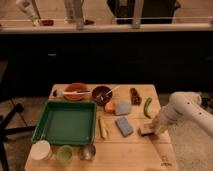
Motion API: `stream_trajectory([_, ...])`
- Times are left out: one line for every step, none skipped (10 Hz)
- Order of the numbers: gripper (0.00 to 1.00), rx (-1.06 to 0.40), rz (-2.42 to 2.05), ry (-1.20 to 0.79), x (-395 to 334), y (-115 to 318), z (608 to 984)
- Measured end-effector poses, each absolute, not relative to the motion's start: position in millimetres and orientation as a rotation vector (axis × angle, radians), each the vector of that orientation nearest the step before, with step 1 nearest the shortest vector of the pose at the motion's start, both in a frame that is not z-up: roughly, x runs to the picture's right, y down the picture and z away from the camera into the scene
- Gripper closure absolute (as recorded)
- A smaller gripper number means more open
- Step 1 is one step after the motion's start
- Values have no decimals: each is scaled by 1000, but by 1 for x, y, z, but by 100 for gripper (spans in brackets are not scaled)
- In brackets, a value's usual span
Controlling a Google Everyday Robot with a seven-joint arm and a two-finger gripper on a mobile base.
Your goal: Wipe table surface with eraser
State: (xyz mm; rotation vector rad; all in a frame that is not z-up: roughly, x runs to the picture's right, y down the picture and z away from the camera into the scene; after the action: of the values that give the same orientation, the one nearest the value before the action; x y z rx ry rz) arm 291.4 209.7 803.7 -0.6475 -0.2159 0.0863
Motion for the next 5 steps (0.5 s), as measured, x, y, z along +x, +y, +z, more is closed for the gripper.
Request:
stream_trajectory([100, -642, 72, -208, 290, 208, 801])
stream_trajectory([100, -635, 51, -198, 287, 205, 796])
stream_trajectory([100, -626, 31, -189, 283, 202, 790])
stream_trajectory([100, -620, 17, -183, 279, 199, 787])
stream_trajectory([100, -616, 1, -177, 275, 198, 781])
